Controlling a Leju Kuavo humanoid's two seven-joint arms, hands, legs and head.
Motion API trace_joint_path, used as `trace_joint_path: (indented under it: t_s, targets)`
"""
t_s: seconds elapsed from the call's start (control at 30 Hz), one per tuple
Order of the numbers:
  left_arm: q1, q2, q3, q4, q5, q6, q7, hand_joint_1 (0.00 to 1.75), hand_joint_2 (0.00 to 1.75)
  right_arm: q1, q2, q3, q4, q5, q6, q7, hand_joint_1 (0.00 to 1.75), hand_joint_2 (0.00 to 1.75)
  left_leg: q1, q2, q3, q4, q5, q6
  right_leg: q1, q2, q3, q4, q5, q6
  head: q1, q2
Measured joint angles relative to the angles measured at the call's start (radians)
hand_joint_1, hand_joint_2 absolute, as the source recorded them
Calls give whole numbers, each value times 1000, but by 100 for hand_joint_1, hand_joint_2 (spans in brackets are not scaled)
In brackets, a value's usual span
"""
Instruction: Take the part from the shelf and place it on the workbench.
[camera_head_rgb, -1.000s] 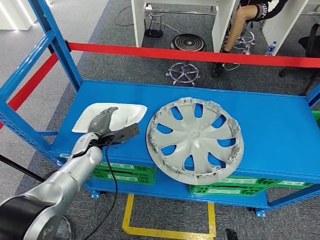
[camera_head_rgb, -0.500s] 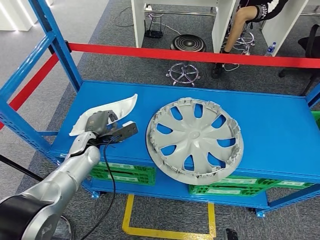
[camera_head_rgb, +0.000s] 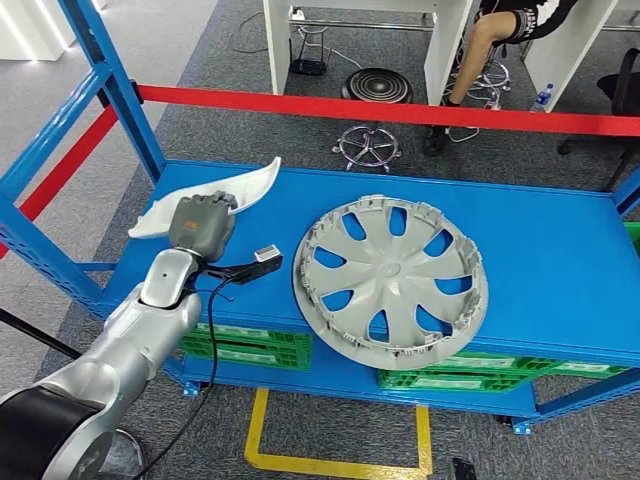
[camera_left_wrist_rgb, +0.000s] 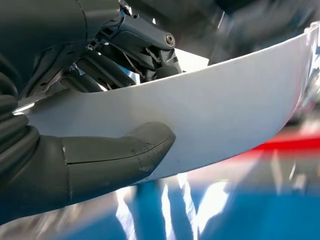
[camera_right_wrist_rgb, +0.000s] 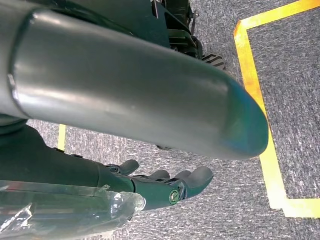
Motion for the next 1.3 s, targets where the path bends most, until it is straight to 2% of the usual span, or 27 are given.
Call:
trace_joint_path:
  t_s: [0.43,0.7,0.9,1.13,1.3]
  targets:
    - [-21,-4,-88,-376,-132,-5,-27,175,175,2,3,-17,0,0,0,-2,0,0,0,0,0,0,0,0,0,1,0,0,0,0,0,0]
    - [-17,-6,-111,-444,-128,-7,-28,175,175,2,3,-24,0,0,0,-5,0,0,0,0,0,0,0,0,0,1,0,0,0,0,0,0]
    - [-10,-13,-117,-451,35,-73,-80,175,175,2,3,-30,0,0,0,-12,0,0,0,0,0,0,0,0,0,1,0,0,0,0,0,0]
    - [80,-14,-124,-488,127,-76,-115,175,175,3,8,-41,0,0,0,-10,0,0,-4,0,0,1,-3,3,-4,1,0,-1,-1,2,0,0]
    - [158,-6,-130,-549,177,-77,-137,175,175,4,11,-46,0,0,0,-7,0,0,-14,0,0,3,-8,11,-12,1,1,-1,-3,10,0,0]
